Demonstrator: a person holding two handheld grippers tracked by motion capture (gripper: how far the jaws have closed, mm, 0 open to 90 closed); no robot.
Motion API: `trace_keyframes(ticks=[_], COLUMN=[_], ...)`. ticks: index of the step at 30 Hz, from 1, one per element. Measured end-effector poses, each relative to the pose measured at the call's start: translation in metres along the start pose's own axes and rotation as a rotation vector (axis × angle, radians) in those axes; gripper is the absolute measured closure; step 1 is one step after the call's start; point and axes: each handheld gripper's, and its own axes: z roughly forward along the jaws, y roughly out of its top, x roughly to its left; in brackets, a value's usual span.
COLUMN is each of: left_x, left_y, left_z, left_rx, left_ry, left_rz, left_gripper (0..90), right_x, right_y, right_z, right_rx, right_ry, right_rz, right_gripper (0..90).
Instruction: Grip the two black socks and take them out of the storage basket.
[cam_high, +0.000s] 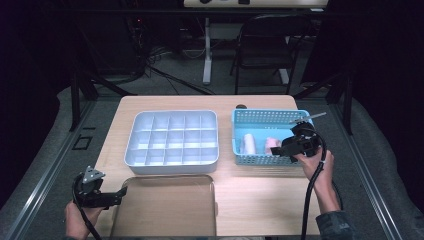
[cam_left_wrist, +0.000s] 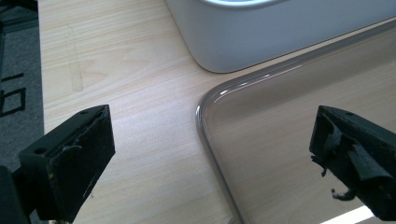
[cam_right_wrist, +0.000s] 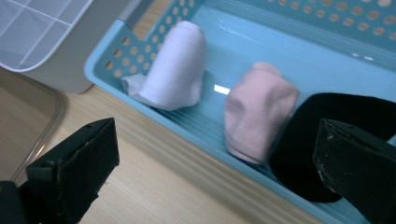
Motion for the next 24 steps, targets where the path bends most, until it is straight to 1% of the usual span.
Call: trace_keyframes(ticks=[2,5,7,10,11,12,13,14,16,17,18,20,21,23,24], left_x=[0.000,0.000,-0.001,-0.002,-0.002,-0.002,-0.002,-0.002,-0.002,-0.002,-0.002,-0.002,-0.002,-0.002,-0.002], left_y=[0.000,0.000,0.000,0.001,0.001,0.001,0.001,0.001,0.001,0.001,0.001,0.001,0.001,0.001,0.001], left_z=[0.000,0.001,0.001,0.002,0.002,0.002,0.002,0.002,0.002,0.002,0.002,0.002,0.002,0.002,0.003], left_rx=[0.001,0.002,0.006,0.009,0.012,0.010,0.010,0.012,0.013,0.013,0.013,0.014,0.014,0.017,0.018], left_ry=[0.002,0.002,-0.001,0.001,0.001,0.003,0.003,0.002,0.002,0.002,0.002,0.001,0.002,0.000,0.001], left_rz=[0.002,0.004,0.008,0.015,0.018,0.018,0.019,0.018,0.018,0.020,0.019,0.018,0.021,0.021,0.023], left_gripper=[0.1,0.2,0.2,0.1,0.1,0.2,0.2,0.2,0.1,0.1,0.2,0.2,0.2,0.2,0.2], right_x=[-0.009,-0.019,-0.027,-0.036,-0.039,-0.041,-0.045,-0.046,-0.050,-0.052,-0.054,-0.057,-0.059,-0.062,-0.063], right_y=[0.001,0.002,0.003,0.006,0.007,0.009,0.010,0.011,0.013,0.013,0.014,0.014,0.015,0.016,0.017], right_z=[0.002,0.007,0.011,0.015,0.017,0.018,0.021,0.023,0.028,0.032,0.035,0.041,0.043,0.048,0.050], right_rx=[0.015,0.033,0.047,0.068,0.074,0.090,0.102,0.110,0.139,0.146,0.165,0.189,0.204,0.238,0.250], right_ry=[-0.012,-0.021,-0.039,-0.049,-0.047,-0.063,-0.069,-0.067,-0.081,-0.086,-0.090,-0.108,-0.110,-0.130,-0.129], right_rz=[0.017,0.056,0.071,0.100,0.106,0.114,0.115,0.126,0.134,0.139,0.143,0.160,0.163,0.176,0.175], right_gripper=[0.0,0.0,0.8,3.3,5.0,8.2,11.0,12.6,15.3,15.3,16.0,22.1,22.8,26.0,27.4])
